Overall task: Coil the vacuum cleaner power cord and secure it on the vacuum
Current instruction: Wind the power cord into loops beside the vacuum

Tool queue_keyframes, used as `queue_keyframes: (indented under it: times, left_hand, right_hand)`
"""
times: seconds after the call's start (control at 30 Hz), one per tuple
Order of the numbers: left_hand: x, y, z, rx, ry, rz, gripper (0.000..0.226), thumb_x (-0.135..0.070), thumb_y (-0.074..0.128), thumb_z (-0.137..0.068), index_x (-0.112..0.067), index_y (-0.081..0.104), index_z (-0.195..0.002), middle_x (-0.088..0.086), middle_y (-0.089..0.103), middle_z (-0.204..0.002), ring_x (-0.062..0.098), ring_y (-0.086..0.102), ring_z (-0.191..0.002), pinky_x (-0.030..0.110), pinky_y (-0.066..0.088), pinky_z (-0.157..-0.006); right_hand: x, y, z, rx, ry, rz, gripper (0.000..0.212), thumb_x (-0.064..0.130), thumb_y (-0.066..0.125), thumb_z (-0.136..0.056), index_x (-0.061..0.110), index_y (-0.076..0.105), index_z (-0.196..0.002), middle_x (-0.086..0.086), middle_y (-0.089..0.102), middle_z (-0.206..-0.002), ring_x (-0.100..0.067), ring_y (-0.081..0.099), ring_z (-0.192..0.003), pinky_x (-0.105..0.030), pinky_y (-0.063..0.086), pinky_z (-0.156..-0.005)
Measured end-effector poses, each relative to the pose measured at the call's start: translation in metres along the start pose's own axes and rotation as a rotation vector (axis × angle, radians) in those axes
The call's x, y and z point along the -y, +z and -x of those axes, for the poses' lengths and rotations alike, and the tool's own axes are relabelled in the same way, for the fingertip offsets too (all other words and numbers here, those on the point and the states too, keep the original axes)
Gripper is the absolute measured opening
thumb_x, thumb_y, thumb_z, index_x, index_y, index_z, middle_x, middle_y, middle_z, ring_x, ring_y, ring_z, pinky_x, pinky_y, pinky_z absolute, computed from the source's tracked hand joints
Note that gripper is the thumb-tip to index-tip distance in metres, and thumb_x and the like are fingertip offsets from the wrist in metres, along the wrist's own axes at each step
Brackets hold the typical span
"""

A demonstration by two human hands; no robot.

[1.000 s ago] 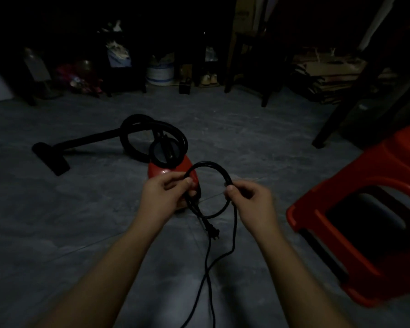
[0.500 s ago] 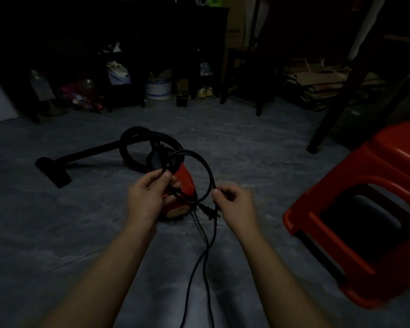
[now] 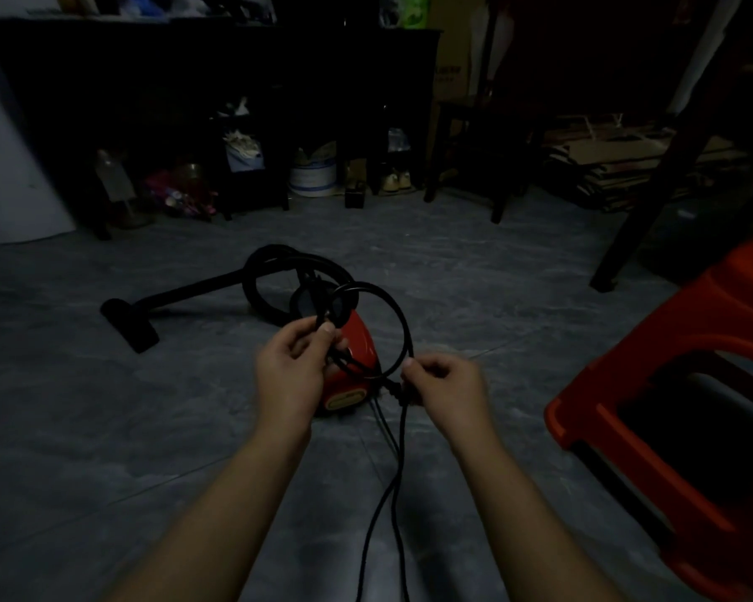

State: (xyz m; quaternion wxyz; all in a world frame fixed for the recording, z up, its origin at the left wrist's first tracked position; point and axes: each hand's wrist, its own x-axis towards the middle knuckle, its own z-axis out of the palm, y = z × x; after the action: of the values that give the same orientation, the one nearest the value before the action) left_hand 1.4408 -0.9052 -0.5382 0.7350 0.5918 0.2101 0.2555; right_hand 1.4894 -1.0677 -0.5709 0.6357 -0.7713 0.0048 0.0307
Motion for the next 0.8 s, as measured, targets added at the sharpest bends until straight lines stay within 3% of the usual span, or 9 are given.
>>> queue_keyframes:
  times: [0.13, 0.37, 0.5, 0.63, 0.8]
  left_hand:
    - [0.006, 0.004, 0.001, -0.025, -0.079, 0.070, 0.021, -0.016, 0.064, -0.094, -0.003, 0.067, -0.111, 0.013, 0.076, -0.096, 0.016, 0.074, -0.085, 0.022, 0.058, -0.062]
    - [0.012, 0.000, -0.001, -0.076, -0.205, 0.200, 0.029, -0.016, 0.064, -0.095, -0.002, 0.063, -0.120, 0.015, 0.074, -0.102, 0.020, 0.075, -0.087, 0.025, 0.059, -0.063]
    - [0.009, -0.007, -0.004, -0.071, -0.175, 0.146, 0.026, -0.022, 0.061, -0.097, -0.005, 0.065, -0.115, 0.012, 0.074, -0.096, 0.014, 0.071, -0.085, 0.023, 0.058, -0.061]
    - [0.007, -0.015, -0.007, -0.089, -0.191, 0.186, 0.011, -0.020, 0.058, -0.098, -0.011, 0.065, -0.097, 0.004, 0.072, -0.084, 0.014, 0.069, -0.084, 0.022, 0.057, -0.062]
    - [0.011, -0.024, -0.010, -0.063, -0.258, 0.270, 0.016, -0.018, 0.055, -0.100, -0.008, 0.062, -0.111, 0.006, 0.072, -0.091, 0.014, 0.072, -0.089, 0.032, 0.059, -0.081]
  right_hand:
    - [0.002, 0.001, -0.001, -0.028, 0.091, -0.092, 0.016, 0.022, 0.074, -0.086, 0.011, 0.076, -0.075, -0.009, 0.075, -0.070, -0.031, 0.073, -0.072, -0.051, 0.061, -0.076]
    - [-0.005, 0.007, -0.002, -0.055, 0.078, -0.021, 0.008, 0.027, 0.075, -0.084, 0.020, 0.075, -0.081, 0.002, 0.075, -0.076, -0.014, 0.073, -0.075, -0.042, 0.062, -0.079]
    - [-0.011, 0.013, -0.002, -0.069, 0.064, 0.087, 0.011, 0.030, 0.074, -0.083, 0.024, 0.072, -0.075, 0.005, 0.073, -0.072, -0.014, 0.071, -0.073, -0.044, 0.061, -0.078]
    - [-0.014, 0.021, -0.001, -0.067, 0.097, 0.067, 0.019, 0.033, 0.076, -0.081, 0.021, 0.068, -0.068, 0.002, 0.072, -0.068, -0.017, 0.072, -0.070, -0.046, 0.061, -0.075]
    - [-0.017, 0.027, 0.004, 0.078, 0.129, 0.096, 0.022, 0.039, 0.073, -0.084, 0.028, 0.072, -0.065, 0.005, 0.075, -0.074, -0.016, 0.072, -0.079, -0.046, 0.059, -0.083]
